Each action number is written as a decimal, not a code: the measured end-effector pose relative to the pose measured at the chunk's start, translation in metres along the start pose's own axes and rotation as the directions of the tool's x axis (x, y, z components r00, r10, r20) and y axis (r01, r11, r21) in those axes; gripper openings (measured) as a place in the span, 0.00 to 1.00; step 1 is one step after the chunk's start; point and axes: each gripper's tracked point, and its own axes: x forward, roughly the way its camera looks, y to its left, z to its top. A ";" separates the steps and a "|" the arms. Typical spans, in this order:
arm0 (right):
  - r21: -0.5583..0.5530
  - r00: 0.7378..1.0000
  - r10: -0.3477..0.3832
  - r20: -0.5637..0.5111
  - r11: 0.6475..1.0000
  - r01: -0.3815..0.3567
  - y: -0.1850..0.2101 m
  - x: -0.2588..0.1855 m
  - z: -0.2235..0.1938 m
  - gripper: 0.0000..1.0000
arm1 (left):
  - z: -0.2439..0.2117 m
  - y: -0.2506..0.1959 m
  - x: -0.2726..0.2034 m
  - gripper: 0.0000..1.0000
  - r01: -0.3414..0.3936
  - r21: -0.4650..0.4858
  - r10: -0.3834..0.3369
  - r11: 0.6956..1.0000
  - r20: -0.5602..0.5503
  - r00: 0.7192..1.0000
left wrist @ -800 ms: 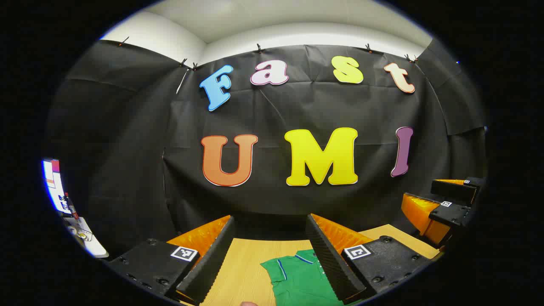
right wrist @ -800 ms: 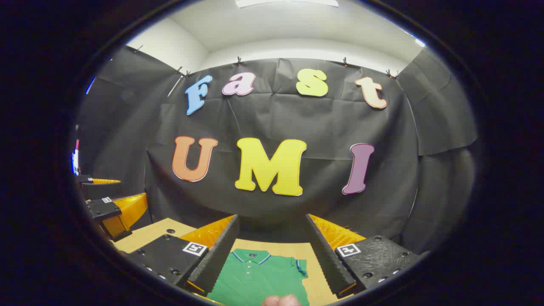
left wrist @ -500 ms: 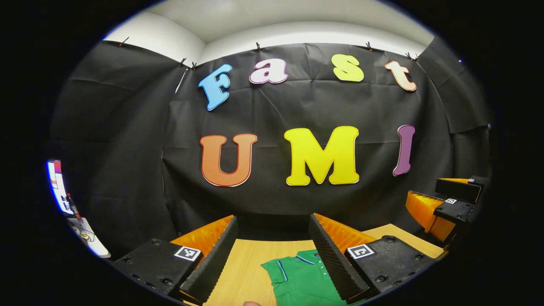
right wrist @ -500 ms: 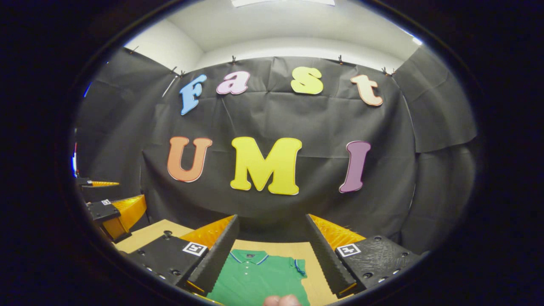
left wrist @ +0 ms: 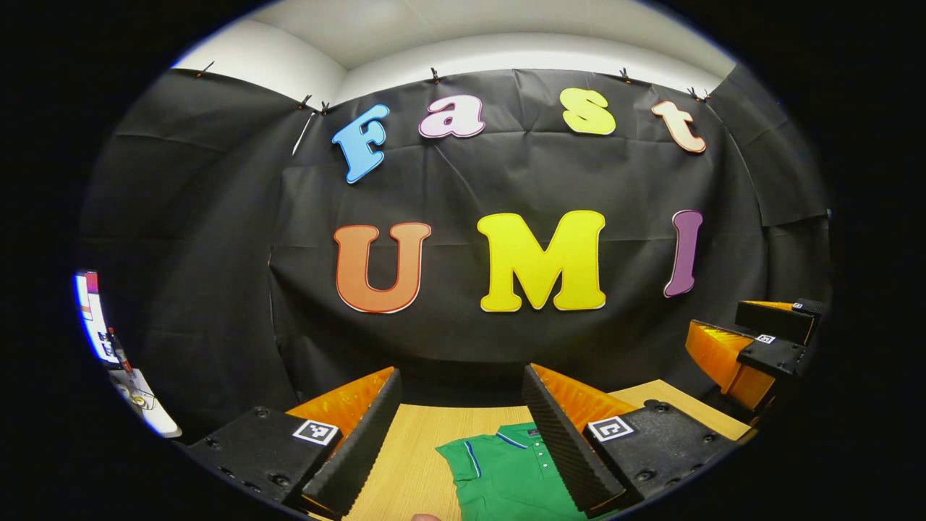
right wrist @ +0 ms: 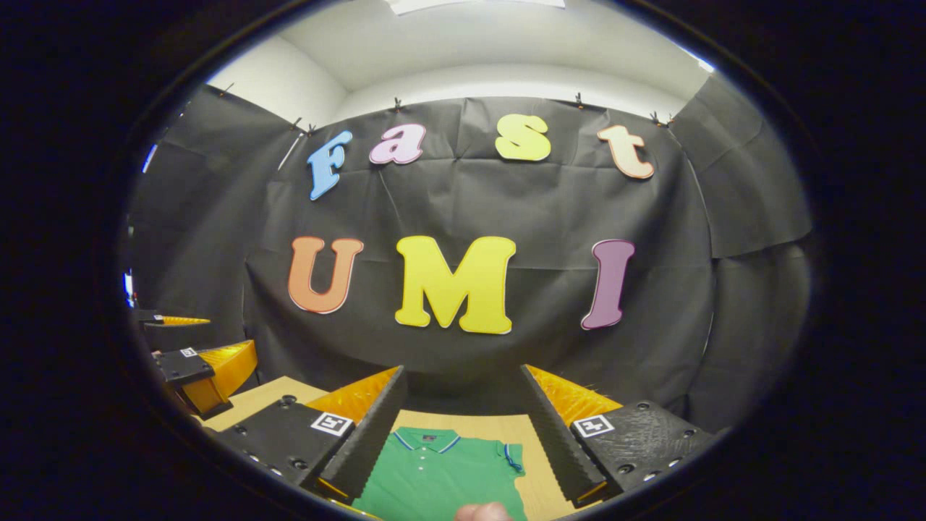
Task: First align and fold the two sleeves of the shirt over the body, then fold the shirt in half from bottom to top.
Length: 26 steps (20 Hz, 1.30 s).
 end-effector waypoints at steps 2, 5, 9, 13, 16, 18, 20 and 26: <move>-0.006 1.000 -0.001 -0.008 1.000 0.001 -0.003 0.001 -0.002 0.94 | 0.000 -0.004 0.000 1.00 0.002 0.002 -0.002 1.000 -0.001 1.000; -0.006 1.000 -0.004 -0.016 1.000 0.004 -0.007 0.003 -0.003 0.94 | -0.002 -0.007 0.001 1.00 0.005 0.003 -0.005 1.000 -0.004 1.000; -0.003 1.000 -0.004 -0.025 1.000 0.004 -0.013 0.007 -0.007 0.95 | -0.003 -0.009 0.004 1.00 0.005 0.005 -0.005 1.000 -0.012 1.000; -0.002 0.998 -0.003 -0.056 1.000 0.003 -0.020 0.013 -0.017 0.96 | -0.006 -0.010 0.007 1.00 -0.002 0.010 0.002 1.000 -0.021 1.000; -0.005 0.995 0.008 -0.098 1.000 -0.009 -0.024 0.023 -0.035 0.96 | -0.007 -0.012 0.012 1.00 -0.003 0.011 0.003 1.000 -0.023 1.000; -0.014 0.991 0.000 -0.131 1.000 -0.002 -0.032 0.030 -0.049 0.95 | -0.007 -0.015 0.015 1.00 -0.003 0.011 0.004 1.000 -0.022 1.000; -0.029 0.988 -0.005 -0.155 1.000 0.001 -0.038 0.038 -0.062 0.96 | -0.010 -0.019 0.018 1.00 0.001 0.009 -0.001 1.000 -0.028 1.000; -0.037 0.956 0.005 -0.295 0.999 -0.016 -0.055 0.069 -0.127 0.95 | -0.017 -0.025 0.032 1.00 -0.004 0.018 0.004 1.000 -0.042 0.999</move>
